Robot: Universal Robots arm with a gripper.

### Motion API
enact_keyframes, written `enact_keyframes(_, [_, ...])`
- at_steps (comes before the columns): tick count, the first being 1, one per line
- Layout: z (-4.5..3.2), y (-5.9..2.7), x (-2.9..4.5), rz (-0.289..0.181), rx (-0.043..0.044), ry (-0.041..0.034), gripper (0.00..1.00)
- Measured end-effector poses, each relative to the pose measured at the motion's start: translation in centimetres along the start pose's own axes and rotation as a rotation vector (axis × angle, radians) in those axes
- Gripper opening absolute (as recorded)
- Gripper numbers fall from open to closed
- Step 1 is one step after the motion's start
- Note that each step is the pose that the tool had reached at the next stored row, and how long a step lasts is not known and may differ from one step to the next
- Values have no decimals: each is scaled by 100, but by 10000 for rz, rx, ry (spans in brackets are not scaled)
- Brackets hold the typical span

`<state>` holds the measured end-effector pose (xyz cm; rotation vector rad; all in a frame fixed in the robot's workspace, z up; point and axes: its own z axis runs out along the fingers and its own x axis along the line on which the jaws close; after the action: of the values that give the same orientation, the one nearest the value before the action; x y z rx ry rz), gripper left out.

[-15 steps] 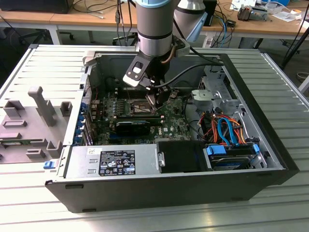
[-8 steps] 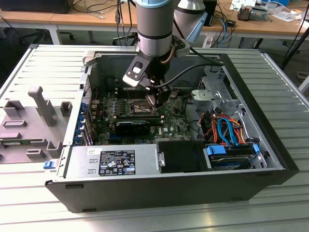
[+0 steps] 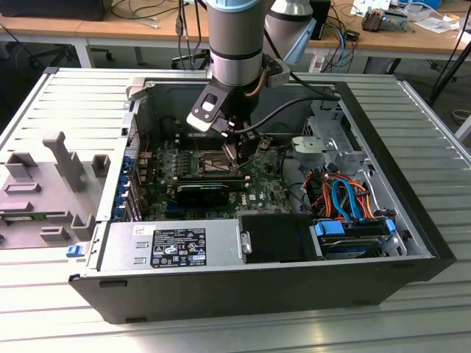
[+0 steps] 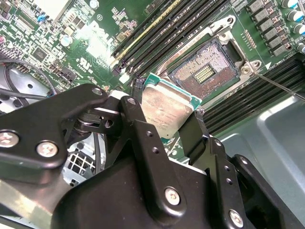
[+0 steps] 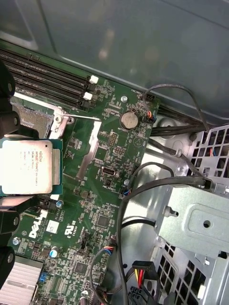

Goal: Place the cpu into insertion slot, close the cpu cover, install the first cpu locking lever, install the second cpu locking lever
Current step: 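Place the cpu into insertion slot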

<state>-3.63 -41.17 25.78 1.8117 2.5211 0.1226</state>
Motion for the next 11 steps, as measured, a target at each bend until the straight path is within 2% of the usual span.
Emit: enact_keyframes(11, [0, 0, 0, 95, -1, -8, 55])
